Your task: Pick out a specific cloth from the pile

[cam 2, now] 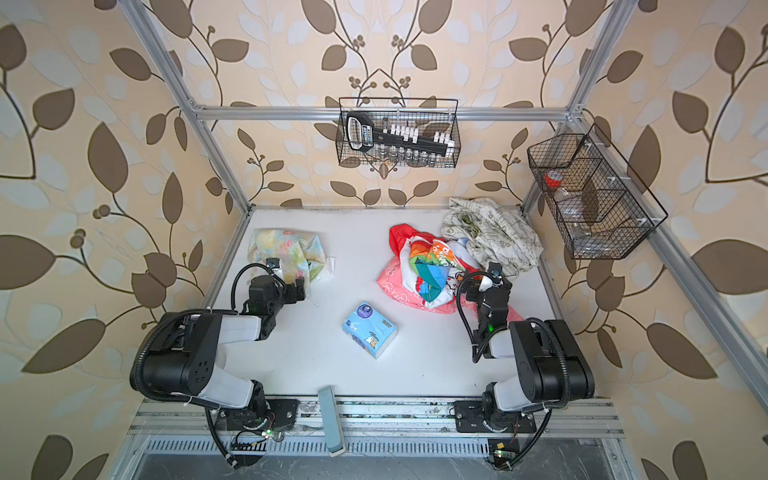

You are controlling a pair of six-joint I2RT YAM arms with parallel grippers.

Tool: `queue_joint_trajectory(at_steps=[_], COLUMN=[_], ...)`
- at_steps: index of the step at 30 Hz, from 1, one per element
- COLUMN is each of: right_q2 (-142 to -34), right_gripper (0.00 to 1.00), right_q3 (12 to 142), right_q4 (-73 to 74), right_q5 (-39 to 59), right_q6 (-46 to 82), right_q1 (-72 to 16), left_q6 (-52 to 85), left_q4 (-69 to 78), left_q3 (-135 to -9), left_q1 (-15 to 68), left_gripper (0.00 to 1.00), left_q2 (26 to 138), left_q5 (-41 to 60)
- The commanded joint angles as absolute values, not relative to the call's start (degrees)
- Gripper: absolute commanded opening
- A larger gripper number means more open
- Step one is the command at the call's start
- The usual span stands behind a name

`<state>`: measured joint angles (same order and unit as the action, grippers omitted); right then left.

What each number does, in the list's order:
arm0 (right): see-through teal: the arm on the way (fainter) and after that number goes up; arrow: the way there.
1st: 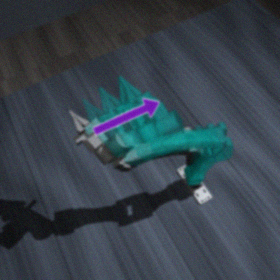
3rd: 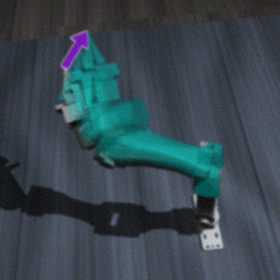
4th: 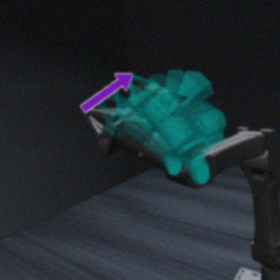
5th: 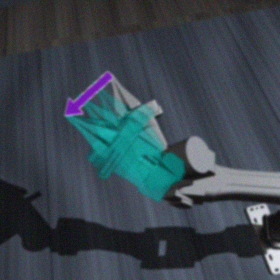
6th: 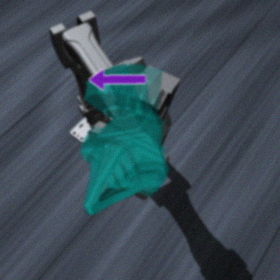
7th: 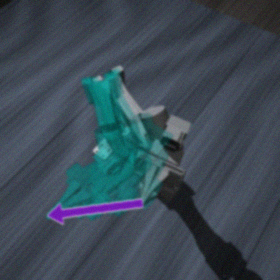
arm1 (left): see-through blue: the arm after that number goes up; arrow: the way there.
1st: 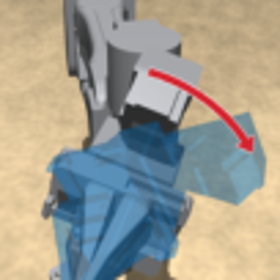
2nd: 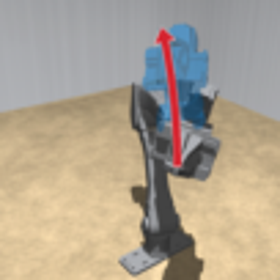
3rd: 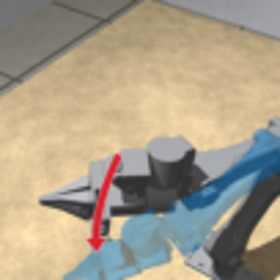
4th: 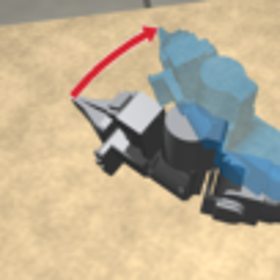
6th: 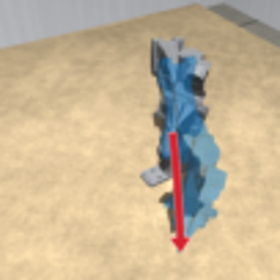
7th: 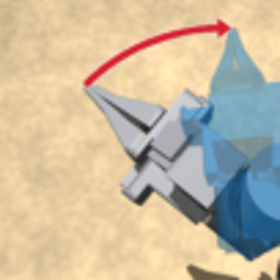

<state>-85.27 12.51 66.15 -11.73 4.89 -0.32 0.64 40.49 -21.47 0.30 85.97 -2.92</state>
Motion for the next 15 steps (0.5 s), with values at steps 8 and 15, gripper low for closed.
queue_joint_trajectory(at_steps=[8,15], right_q2=[-86.09,-85.69], right_gripper=[1.0,1.0], right_q3=[13.01,12.6], right_q4=[66.15,66.28], right_q5=[-10.75,-10.65], right_q6=[4.49,4.46], right_q1=[-0.41,-0.44], left_q6=[0.97,0.97], left_q4=[41.57,41.57], left_q3=[-22.5,-22.5], left_q1=[0.1,0.18], left_gripper=[0.99,0.99], left_q2=[85.76,85.71], left_q5=[-1.77,-1.81])
